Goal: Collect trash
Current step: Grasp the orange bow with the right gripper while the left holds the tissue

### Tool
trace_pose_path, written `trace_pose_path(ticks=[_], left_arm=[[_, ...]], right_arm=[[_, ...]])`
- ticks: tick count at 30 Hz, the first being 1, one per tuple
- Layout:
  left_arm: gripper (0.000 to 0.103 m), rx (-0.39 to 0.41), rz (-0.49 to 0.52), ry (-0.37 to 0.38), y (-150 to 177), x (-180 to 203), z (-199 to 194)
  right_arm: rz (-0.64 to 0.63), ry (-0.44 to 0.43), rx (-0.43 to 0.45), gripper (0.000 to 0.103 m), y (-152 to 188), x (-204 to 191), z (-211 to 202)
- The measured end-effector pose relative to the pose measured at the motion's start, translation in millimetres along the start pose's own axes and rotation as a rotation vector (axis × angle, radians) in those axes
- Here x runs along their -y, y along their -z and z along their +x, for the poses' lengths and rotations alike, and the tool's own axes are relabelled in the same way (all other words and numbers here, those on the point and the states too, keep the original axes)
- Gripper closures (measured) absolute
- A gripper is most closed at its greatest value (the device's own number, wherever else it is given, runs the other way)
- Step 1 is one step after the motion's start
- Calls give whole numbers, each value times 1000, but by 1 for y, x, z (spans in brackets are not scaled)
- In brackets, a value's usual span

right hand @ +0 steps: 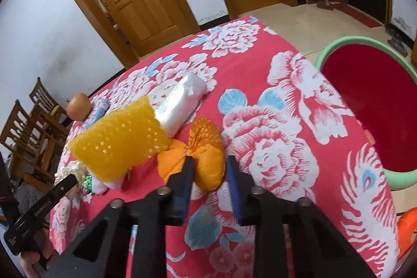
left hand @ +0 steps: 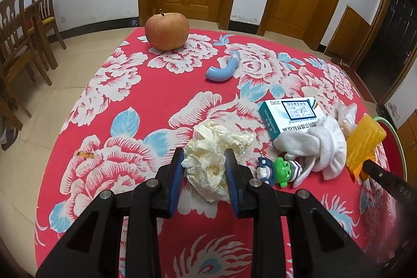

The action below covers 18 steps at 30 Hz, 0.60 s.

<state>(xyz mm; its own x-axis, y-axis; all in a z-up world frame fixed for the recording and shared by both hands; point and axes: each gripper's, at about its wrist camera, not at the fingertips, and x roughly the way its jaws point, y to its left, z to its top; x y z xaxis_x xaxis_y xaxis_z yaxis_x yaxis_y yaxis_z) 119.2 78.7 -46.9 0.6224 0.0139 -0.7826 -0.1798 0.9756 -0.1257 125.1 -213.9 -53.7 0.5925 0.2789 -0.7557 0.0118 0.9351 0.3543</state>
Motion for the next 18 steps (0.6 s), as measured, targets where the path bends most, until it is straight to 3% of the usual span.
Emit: trace_pose_path(ticks=[18], left_arm=[[73, 28, 10, 19, 1, 7, -22]], right_arm=[[38, -38, 9, 84, 17, 11, -27]])
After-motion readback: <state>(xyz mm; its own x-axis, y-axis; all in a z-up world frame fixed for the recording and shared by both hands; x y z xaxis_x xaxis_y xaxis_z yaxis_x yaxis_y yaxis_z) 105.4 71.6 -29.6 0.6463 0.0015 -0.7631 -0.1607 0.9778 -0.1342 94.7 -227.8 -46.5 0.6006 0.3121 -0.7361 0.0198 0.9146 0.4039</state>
